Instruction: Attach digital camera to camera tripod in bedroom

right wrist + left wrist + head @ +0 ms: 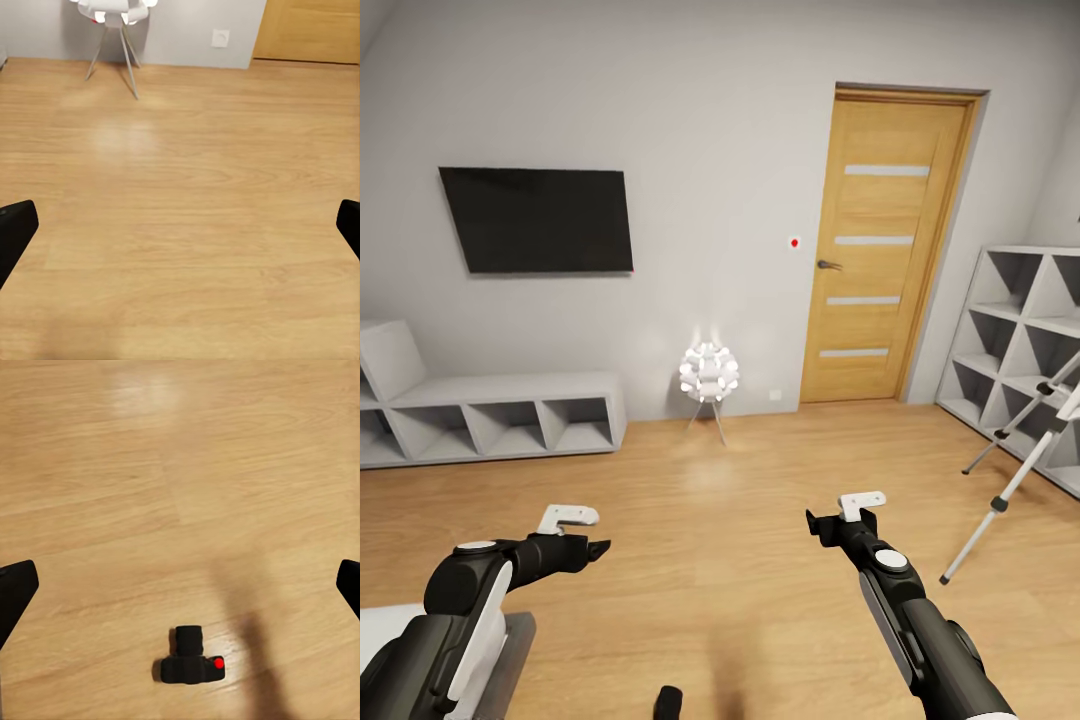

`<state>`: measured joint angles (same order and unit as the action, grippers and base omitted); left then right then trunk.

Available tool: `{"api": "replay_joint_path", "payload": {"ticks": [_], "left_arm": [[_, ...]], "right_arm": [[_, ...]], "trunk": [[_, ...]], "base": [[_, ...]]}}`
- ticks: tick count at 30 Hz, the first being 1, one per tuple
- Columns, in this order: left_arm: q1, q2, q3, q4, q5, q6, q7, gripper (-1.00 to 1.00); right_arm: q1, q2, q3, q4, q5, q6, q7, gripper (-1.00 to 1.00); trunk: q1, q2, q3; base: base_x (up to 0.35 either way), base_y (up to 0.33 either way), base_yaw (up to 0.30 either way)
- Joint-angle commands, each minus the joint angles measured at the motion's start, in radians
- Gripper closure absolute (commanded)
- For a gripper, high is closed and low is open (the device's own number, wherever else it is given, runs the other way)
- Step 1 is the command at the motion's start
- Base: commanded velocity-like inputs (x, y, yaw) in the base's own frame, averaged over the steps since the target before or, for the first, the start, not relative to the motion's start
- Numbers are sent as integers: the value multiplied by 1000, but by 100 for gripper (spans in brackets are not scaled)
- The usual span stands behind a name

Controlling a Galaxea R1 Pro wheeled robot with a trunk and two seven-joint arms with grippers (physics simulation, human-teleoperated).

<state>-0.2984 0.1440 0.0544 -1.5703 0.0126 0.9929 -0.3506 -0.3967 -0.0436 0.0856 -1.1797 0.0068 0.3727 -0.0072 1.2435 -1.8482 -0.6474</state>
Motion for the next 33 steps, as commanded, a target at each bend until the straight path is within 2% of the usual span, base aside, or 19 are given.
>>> {"api": "replay_joint_path", "payload": {"ticks": [1, 27, 33], "left_arm": [[-1, 0, 1, -1, 1, 5, -3, -100], [-1, 0, -6, 25, 0, 3, -7, -100], [-1, 3, -30, 53, -1, 0, -8, -100]], "right_arm": [[-1, -1, 2, -2, 1, 6, -1, -100], [-1, -1, 2, 1, 2, -17, -2, -100], [-1, -1, 2, 2, 2, -17, -1, -100]], "trunk": [[4, -8, -4], [104, -190, -86], [127, -232, -105]], "base": [[0, 0, 0], [0, 0, 0], [0, 0, 0]]}}
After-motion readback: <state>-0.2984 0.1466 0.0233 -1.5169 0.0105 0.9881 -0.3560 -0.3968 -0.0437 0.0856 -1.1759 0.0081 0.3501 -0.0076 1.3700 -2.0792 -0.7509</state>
